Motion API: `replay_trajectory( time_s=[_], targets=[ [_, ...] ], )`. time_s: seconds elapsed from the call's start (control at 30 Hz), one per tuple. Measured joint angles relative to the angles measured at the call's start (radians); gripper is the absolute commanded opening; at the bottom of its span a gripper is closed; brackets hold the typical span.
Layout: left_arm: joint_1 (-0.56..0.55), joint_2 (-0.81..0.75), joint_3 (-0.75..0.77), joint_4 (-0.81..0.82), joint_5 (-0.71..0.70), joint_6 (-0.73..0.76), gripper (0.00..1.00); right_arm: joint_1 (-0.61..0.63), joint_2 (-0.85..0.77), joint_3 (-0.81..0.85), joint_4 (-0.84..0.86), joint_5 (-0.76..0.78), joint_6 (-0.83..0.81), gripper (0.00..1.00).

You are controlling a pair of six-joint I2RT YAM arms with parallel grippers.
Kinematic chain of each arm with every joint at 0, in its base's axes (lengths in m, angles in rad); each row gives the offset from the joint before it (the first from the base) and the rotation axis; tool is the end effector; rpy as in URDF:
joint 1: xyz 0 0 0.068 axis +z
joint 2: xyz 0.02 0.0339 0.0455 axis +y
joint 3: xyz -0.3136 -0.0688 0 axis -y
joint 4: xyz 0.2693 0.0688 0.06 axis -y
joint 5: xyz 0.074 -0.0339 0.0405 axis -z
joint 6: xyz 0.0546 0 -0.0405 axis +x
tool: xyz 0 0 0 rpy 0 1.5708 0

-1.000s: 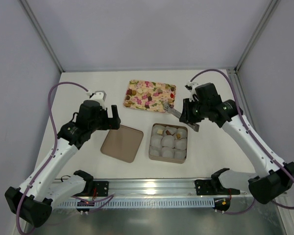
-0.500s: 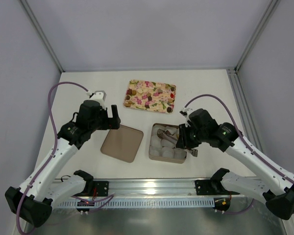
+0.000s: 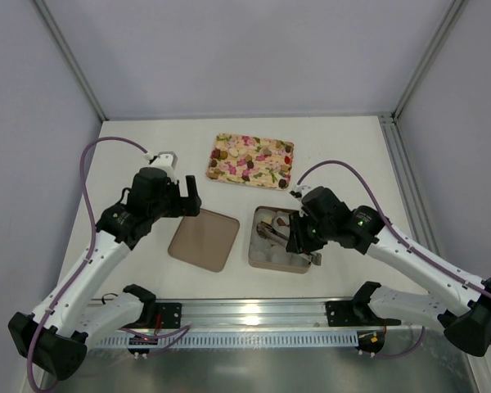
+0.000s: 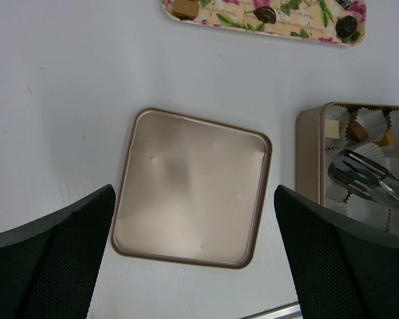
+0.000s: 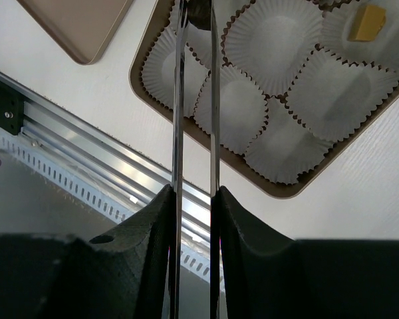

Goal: Pack the chocolate

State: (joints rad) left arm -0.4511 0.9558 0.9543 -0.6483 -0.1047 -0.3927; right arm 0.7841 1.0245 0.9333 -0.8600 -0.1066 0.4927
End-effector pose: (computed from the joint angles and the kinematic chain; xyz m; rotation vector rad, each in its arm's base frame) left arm 0.1920 -0.0867 0.3516 0.0072 2.2389 -0.3477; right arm 0.1412 0.1490 0.3122 -0.4276 2.6039 0.6163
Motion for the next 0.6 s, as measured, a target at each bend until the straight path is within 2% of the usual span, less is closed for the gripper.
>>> replay_trajectory(
  time_s=[0.3, 0.6],
  targets=[
    [0.000, 0.000, 0.000, 0.000, 0.000, 0.000, 1.00, 0.020, 0.017, -0.009, 0.016, 0.007, 0.008, 0.39],
    [0.000, 0.000, 0.000, 0.000, 0.000, 0.000, 1.00, 0.020, 0.016, -0.009, 0.015, 0.017, 0.007, 0.39]
  ],
)
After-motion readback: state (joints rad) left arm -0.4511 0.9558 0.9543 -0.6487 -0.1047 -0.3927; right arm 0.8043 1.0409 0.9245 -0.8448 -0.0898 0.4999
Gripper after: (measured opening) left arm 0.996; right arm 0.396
